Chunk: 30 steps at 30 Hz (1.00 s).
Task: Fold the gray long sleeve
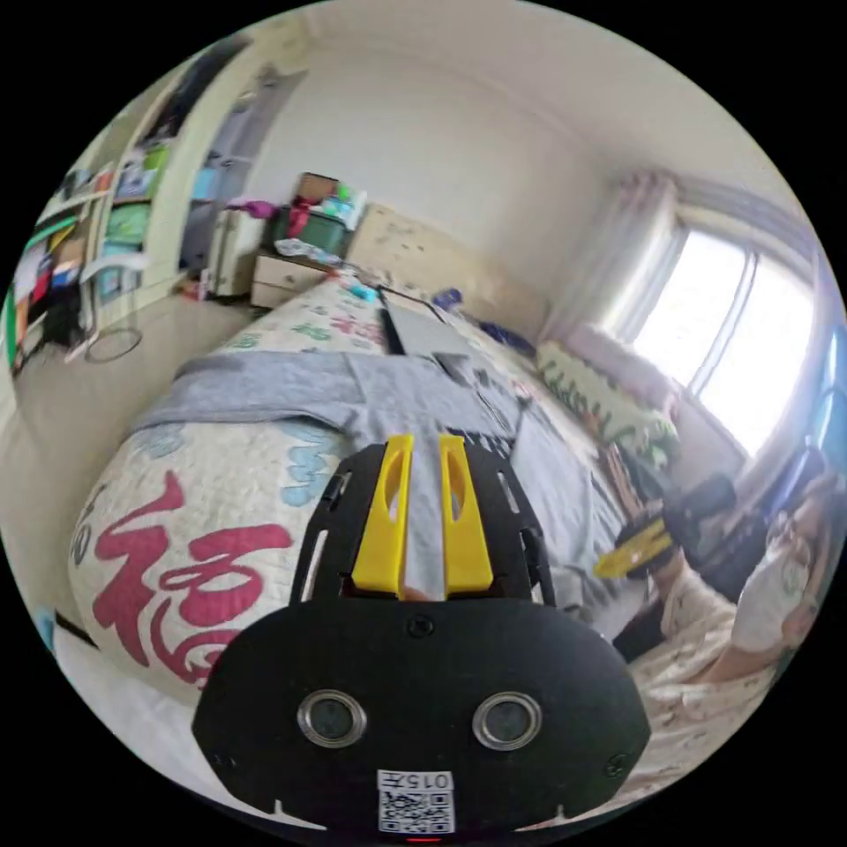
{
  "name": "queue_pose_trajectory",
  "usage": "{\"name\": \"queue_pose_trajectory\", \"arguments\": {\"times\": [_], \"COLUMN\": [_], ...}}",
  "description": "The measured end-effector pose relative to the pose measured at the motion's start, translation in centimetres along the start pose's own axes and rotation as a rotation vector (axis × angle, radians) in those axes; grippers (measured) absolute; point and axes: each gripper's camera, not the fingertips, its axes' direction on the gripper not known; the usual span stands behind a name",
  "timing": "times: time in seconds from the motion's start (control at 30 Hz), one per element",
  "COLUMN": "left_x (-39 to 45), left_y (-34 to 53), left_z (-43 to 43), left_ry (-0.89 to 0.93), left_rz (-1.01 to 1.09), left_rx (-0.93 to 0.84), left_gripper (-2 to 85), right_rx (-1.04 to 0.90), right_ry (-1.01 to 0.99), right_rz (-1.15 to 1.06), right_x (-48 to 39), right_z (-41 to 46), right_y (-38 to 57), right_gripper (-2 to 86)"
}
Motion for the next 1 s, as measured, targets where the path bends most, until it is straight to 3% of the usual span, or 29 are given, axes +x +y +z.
{"name": "queue_pose_trajectory", "arguments": {"times": [0.13, 0.33, 0.5, 0.6, 0.7, 0.8, 0.83, 0.97, 1.0], "left_x": [-14.2, -23.0, -22.2, -18.9, -12.9, 4.3, 13.9, 41.0, 43.0], "left_y": [-0.3, -1.1, -2.4, -3.1, -4.5, -8.9, -8.6, 3.1, 4.9], "left_z": [-1.7, 1.4, 3.9, 4.4, 2.6, 3.3, 4.3, 9.4, 10.1], "left_ry": [-0.199, -0.183, -0.288, -0.312, -0.316, -0.385, -0.327, -0.062, -0.044], "left_rz": [-0.352, -0.643, -0.748, -0.661, -0.54, 0.078, 0.432, 1.429, 1.519], "left_rx": [0.035, -0.003, 0.001, 0.039, 0.191, 0.275, 0.264, 0.095, 0.083], "left_gripper": [8.4, 12.9, 9.2, 3.2, 1.1, 0.5, 0.6, 0.9, 0.9], "right_rx": [-0.011, 0.023, 0.025, 0.03, 0.043, 0.118, 0.153, 0.251, 0.264], "right_ry": [0.0, 0.101, 0.194, 0.172, 0.108, 0.103, 0.116, 0.239, 0.262], "right_rz": [0.009, -0.046, -0.073, -0.05, -0.009, 0.063, 0.099, 0.252, 0.277], "right_x": [0.0, -0.3, -0.4, 1.5, 4.3, 7.2, 8.1, 10.1, 10.3], "right_z": [0.9, 0.7, 0.8, 0.2, -1.9, -5.6, -7.2, -11.9, -12.5], "right_y": [0.0, 0.9, 0.7, 0.7, 0.7, 1.1, 1.5, 3.3, 3.6], "right_gripper": [-1.0, -1.0, -1.0, -1.0, -1.0, -0.9, -0.8, -0.1, 0.0]}}
